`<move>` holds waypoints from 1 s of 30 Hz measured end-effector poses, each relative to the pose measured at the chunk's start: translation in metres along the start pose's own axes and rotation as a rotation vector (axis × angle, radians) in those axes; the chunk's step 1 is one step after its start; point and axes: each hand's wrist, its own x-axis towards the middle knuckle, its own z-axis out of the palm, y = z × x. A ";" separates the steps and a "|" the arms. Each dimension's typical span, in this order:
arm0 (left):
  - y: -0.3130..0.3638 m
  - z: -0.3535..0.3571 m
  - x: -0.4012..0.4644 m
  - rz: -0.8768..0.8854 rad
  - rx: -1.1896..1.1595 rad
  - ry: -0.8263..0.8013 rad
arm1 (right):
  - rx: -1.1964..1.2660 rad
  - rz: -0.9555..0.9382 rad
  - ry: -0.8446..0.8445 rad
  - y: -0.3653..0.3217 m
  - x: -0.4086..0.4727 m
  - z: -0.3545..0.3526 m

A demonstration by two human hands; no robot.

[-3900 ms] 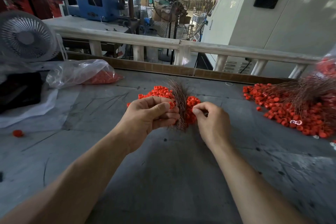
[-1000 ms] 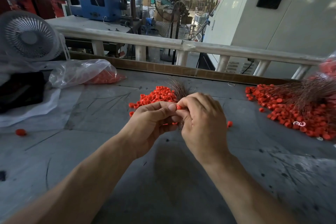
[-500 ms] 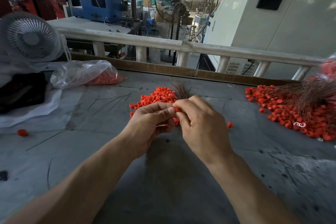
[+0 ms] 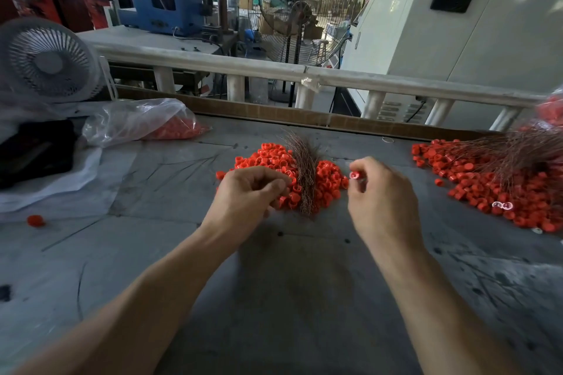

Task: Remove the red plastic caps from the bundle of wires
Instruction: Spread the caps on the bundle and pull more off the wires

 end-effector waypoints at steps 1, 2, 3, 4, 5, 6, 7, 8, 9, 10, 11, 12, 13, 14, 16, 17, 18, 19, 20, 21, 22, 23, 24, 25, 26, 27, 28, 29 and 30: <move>-0.003 -0.002 0.002 0.012 0.051 0.032 | -0.051 0.046 -0.012 0.007 0.002 -0.001; -0.006 -0.003 0.004 0.025 0.104 0.061 | -0.098 0.081 -0.033 0.014 0.003 -0.002; -0.009 -0.005 0.005 0.036 0.152 0.084 | -0.140 0.108 -0.060 0.019 0.003 -0.003; -0.011 -0.006 0.006 0.046 0.196 0.103 | -0.183 0.129 -0.092 0.023 0.003 -0.003; -0.012 -0.006 0.007 0.058 0.243 0.117 | -0.228 0.150 -0.126 0.026 0.004 -0.003; -0.013 -0.007 0.007 0.071 0.298 0.129 | -0.271 0.169 -0.158 0.028 0.004 -0.003; -0.013 -0.007 0.006 0.084 0.352 0.140 | -0.306 0.184 -0.185 0.029 0.004 -0.003; -0.013 -0.007 0.006 0.097 0.396 0.148 | -0.331 0.195 -0.208 0.030 0.003 -0.002; -0.012 -0.007 0.005 0.109 0.428 0.152 | -0.352 0.205 -0.228 0.031 0.003 -0.001; -0.013 -0.007 0.005 0.121 0.455 0.152 | -0.373 0.216 -0.249 0.032 0.003 0.000; -0.013 -0.006 0.004 0.134 0.478 0.148 | -0.396 0.228 -0.267 0.033 0.003 0.001; -0.013 -0.006 0.004 0.147 0.497 0.143 | -0.414 0.242 -0.282 0.034 0.003 0.001; -0.013 -0.006 0.004 0.155 0.512 0.138 | -0.428 0.258 -0.292 0.035 0.004 0.002; -0.013 -0.006 0.003 0.159 0.523 0.133 | -0.436 0.275 -0.297 0.037 0.005 0.001; -0.014 -0.006 0.004 0.160 0.548 0.124 | -0.451 0.310 -0.305 0.039 0.006 -0.001; -0.015 -0.006 0.004 0.160 0.568 0.121 | -0.463 0.325 -0.312 0.039 0.007 -0.002; -0.015 -0.006 0.004 0.161 0.591 0.119 | -0.476 0.331 -0.319 0.039 0.007 -0.004; -0.016 -0.007 0.004 0.163 0.612 0.118 | -0.484 0.322 -0.319 0.039 0.007 -0.005; -0.016 -0.007 0.005 0.166 0.628 0.118 | -0.476 0.295 -0.303 0.037 0.008 -0.005; -0.016 -0.007 0.005 0.170 0.638 0.120 | -0.436 0.250 -0.270 0.035 0.008 -0.004; -0.016 -0.008 0.006 0.175 0.645 0.121 | -0.355 0.191 -0.227 0.031 0.007 -0.003; -0.016 -0.007 0.006 0.182 0.651 0.120 | -0.241 0.128 -0.186 0.026 0.006 0.000; -0.016 -0.007 0.006 0.188 0.659 0.118 | -0.119 0.072 -0.158 0.019 0.005 0.003; -0.016 -0.006 0.006 0.194 0.665 0.114 | -0.017 0.034 -0.150 0.012 0.002 0.007; -0.016 -0.005 0.006 0.200 0.671 0.113 | 0.056 0.012 -0.155 0.006 0.000 0.011; -0.016 -0.004 0.006 0.208 0.679 0.114 | 0.107 -0.002 -0.163 0.001 -0.002 0.015; -0.016 -0.003 0.006 0.216 0.689 0.117 | 0.141 -0.013 -0.165 -0.002 -0.004 0.019; -0.016 -0.003 0.006 0.222 0.699 0.119 | 0.160 -0.023 -0.160 -0.004 -0.004 0.023; -0.016 -0.002 0.006 0.225 0.706 0.119 | 0.165 -0.032 -0.154 -0.004 -0.004 0.027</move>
